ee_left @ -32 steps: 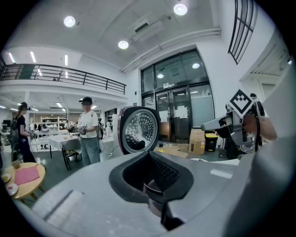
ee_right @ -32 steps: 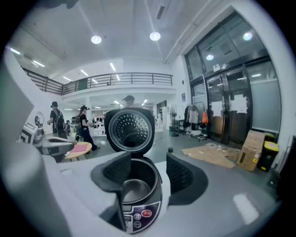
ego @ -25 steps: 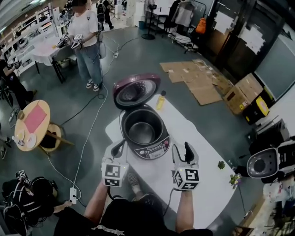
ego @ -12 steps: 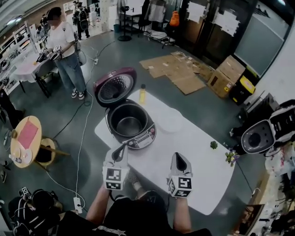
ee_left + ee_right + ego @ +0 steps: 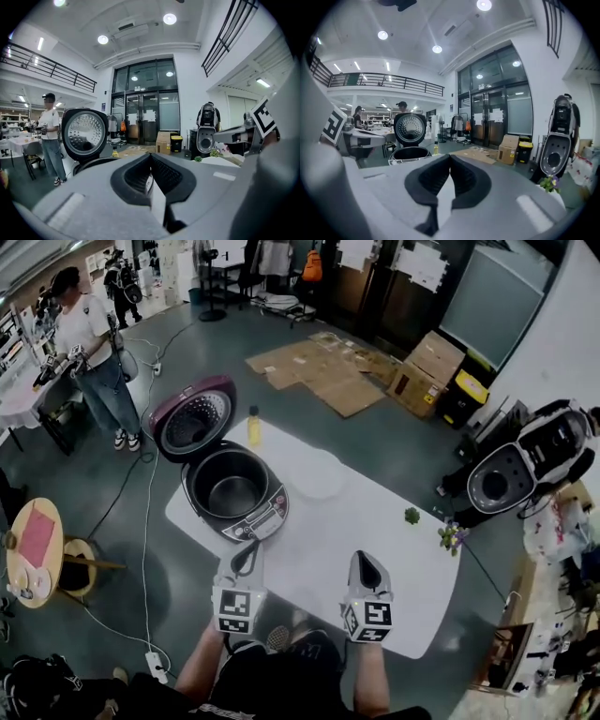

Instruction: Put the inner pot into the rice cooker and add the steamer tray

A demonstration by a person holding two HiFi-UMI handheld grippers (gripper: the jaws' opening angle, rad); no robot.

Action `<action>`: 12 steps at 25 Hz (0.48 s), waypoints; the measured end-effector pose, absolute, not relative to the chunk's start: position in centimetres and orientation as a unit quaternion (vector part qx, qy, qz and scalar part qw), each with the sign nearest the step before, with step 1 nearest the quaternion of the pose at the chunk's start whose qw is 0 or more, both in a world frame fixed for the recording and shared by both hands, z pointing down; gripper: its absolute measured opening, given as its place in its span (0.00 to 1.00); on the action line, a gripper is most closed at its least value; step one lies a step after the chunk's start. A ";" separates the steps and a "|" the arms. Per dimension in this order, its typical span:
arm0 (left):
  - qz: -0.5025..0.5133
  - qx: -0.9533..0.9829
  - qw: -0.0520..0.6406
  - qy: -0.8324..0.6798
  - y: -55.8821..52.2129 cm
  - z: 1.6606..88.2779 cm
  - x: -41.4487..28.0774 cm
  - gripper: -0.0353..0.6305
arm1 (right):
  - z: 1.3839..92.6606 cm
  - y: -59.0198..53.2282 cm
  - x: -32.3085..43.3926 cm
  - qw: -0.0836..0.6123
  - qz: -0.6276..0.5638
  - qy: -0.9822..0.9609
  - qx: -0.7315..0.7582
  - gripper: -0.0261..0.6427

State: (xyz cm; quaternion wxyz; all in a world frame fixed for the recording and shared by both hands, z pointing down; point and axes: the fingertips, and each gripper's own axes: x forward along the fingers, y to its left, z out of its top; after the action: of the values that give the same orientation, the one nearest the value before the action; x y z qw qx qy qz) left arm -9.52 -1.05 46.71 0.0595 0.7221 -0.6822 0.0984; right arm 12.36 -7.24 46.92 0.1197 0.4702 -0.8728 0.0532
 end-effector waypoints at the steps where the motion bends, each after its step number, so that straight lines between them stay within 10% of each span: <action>1: 0.099 0.724 0.061 -0.680 -1.4 46.9 -9.3 0.07 | 47.0 -7.6 12.5 0.122 0.053 -0.872 0.472 0.05; 12: 0.100 0.709 0.082 -0.693 -7.3 49.1 -9.0 0.07 | 49.4 -14.2 12.5 0.142 0.064 -0.877 0.455 0.05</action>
State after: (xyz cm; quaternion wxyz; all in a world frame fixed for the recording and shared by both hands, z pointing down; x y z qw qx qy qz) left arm -8.95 -7.31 49.05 0.0818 0.7091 -0.6931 0.0999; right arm 12.54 -14.19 49.38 0.1417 0.4545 -0.8771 0.0639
